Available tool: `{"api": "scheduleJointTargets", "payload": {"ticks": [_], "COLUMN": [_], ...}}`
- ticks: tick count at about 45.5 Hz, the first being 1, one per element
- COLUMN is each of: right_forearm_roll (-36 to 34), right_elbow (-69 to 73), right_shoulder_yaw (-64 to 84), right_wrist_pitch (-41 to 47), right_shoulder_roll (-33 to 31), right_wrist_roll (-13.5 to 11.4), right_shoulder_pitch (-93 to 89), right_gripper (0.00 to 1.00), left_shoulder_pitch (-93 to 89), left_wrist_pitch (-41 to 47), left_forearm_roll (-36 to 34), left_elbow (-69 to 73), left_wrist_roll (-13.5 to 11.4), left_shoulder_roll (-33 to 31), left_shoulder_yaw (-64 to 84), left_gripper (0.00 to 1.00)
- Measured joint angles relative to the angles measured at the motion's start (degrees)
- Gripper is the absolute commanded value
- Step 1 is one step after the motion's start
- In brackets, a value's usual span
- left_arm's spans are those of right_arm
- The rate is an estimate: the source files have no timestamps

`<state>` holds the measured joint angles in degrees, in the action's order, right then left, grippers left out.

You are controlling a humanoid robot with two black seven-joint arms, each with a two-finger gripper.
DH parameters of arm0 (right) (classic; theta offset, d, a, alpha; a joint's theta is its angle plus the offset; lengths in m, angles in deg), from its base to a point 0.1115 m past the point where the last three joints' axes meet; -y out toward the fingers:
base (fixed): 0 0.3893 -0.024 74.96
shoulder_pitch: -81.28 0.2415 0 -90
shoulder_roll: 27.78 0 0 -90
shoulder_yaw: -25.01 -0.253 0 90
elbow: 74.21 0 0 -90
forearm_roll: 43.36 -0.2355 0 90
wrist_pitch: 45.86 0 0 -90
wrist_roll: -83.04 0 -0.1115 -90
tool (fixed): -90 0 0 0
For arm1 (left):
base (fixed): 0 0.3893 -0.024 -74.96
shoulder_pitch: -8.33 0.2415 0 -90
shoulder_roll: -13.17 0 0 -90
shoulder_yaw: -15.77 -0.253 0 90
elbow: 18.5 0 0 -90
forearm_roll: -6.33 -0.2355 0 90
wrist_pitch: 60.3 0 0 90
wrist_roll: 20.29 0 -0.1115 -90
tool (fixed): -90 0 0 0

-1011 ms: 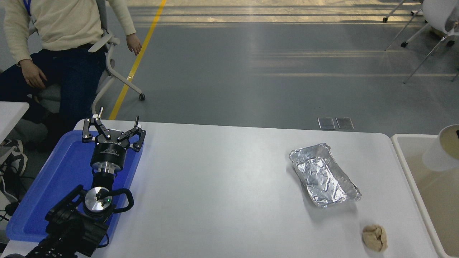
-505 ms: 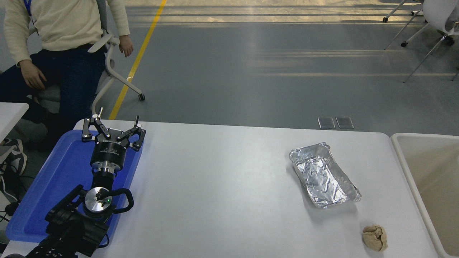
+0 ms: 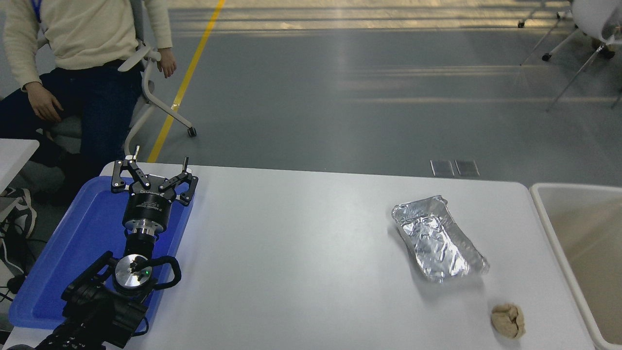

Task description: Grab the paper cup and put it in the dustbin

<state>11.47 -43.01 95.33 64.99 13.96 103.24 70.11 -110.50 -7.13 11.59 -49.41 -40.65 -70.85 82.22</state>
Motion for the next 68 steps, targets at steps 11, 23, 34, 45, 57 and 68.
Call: {"api": "scheduleJointTargets", "payload": {"ticks": [11,23,34,45,57,68], "right_forearm_roll": [-10.40,-20.18,-24.52,-25.85,-26.49,-27.31], "right_elbow": [-17.02,-25.37,-27.82,-28.55,-29.22,-29.63], "right_shoulder_yaw": [-2.46,-3.61,-5.25,-8.12,-10.64,-12.15], "right_wrist_pitch": [-3.74,-7.70,-10.27,-12.30,-13.30,-13.59], "right_shoulder_roll": [5.77,11.02,14.11,15.74,16.42,16.54], "right_wrist_roll": [2.06,2.23,1.64,0.97,0.68,0.57], "right_shoulder_pitch": [-20.35,-33.67,-39.20,-41.53,-42.37,-42.52], "right_gripper": [0.00,0.00,0.00,0.41,0.95,0.97], "left_shoulder_pitch": [0.00,0.01,0.01,0.01,0.01,0.01], "left_wrist_pitch": [0.00,0.03,0.08,0.09,0.09,0.09], "left_forearm_roll": [0.01,0.01,0.01,0.02,0.03,0.03], "left_elbow": [0.00,0.04,0.06,0.07,0.07,0.07], "left_wrist_roll": [-0.02,-0.07,-0.11,-0.11,-0.11,-0.11], "left_shoulder_roll": [0.00,0.00,0.00,0.00,0.00,0.00], "left_shoulder_yaw": [0.00,0.00,0.00,0.00,0.00,0.00], "left_gripper": [1.00,1.00,1.00,1.00,1.00,1.00]}}
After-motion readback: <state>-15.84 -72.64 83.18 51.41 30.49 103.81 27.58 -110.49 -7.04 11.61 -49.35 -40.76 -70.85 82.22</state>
